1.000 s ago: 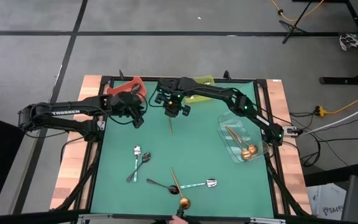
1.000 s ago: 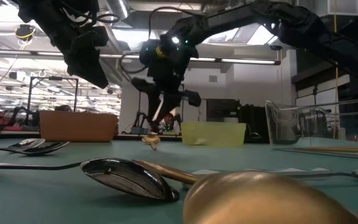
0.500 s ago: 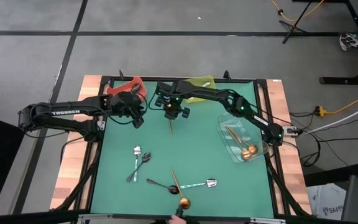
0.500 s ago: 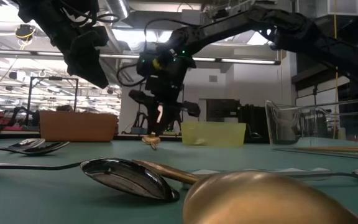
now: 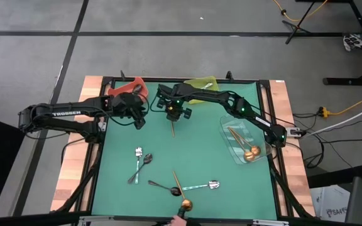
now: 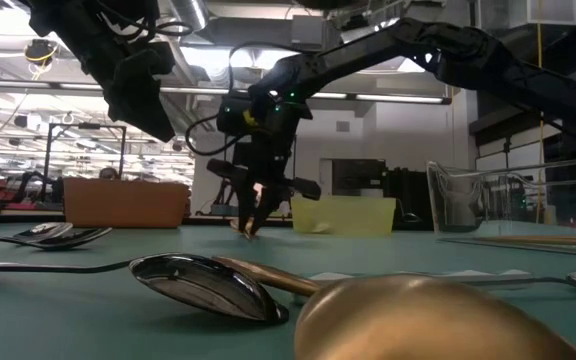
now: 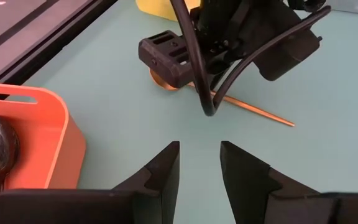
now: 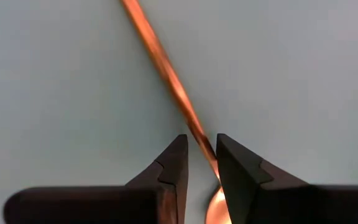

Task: Sort silverware by color (type)
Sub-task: Put the top gold spoon into the transparent bin

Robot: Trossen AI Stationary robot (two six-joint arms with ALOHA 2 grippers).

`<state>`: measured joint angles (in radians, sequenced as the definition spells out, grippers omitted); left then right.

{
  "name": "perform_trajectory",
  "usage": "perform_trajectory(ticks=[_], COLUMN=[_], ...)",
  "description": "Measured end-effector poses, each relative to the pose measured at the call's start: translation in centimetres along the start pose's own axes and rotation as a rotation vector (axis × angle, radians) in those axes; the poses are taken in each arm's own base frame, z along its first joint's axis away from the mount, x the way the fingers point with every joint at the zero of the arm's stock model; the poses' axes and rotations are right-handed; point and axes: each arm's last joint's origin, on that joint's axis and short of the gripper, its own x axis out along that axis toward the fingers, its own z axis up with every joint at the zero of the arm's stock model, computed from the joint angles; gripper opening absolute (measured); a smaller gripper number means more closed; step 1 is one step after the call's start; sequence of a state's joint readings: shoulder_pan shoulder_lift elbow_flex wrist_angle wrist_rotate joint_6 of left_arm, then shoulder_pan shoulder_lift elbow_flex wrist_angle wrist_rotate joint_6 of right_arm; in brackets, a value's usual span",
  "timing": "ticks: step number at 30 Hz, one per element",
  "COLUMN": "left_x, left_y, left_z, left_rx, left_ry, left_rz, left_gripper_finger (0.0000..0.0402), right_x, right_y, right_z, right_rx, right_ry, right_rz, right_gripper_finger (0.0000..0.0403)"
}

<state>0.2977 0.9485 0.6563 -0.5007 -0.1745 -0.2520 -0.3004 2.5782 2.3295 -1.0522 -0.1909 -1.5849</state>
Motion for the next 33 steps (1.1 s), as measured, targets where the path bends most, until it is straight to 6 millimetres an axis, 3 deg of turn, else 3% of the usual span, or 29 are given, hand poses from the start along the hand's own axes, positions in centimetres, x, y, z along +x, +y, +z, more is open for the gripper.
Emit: perform_trajectory(ticks=[14,23,33], left_x=[0.0,0.0,0.0], left_y=[0.0,0.0,0.0], left_z=[0.0,0.0,0.0], left_rx=[0.0,0.0,0.0], left_ry=[0.0,0.0,0.0], left_rz=[0.0,0.0,0.0], left_gripper_finger=[0.011,0.011,0.011], right_x=[0.3,0.3,0.5], right_y=[0.2,0.3,0.3], right_z=[0.2,0.2,1.3], right_rx=[-0.002,-0.003,-0.007], right_ry=[0.038,0.037,0.021], right_rz=[0.027,0.031,0.035], right_gripper_finger=[0.0076,0.001,0.0003])
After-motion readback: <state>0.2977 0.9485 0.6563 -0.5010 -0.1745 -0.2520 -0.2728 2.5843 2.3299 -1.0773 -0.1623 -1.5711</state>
